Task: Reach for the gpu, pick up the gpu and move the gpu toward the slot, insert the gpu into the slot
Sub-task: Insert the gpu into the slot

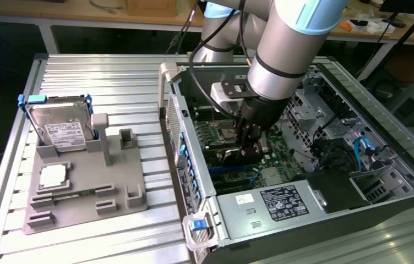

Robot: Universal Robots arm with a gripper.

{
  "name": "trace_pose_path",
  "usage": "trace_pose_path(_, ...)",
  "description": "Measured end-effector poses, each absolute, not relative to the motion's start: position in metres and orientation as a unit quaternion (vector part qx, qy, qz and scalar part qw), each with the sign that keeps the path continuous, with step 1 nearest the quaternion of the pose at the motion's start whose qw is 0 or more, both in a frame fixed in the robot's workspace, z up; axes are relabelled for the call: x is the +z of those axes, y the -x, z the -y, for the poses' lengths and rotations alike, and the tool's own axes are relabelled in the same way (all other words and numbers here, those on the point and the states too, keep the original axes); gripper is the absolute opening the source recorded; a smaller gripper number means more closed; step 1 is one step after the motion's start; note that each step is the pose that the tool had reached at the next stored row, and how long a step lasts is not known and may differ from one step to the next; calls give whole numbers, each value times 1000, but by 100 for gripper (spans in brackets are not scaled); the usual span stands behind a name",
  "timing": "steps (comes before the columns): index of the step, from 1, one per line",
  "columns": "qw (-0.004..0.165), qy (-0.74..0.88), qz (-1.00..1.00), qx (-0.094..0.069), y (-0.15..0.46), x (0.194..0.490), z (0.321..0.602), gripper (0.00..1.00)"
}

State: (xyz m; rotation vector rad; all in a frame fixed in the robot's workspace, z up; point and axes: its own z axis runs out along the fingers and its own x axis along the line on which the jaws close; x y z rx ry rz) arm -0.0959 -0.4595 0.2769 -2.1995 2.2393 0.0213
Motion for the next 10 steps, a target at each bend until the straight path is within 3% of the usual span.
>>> trace_pose_path(10, 2, 701, -713, 8, 97, 274, 460, 27)
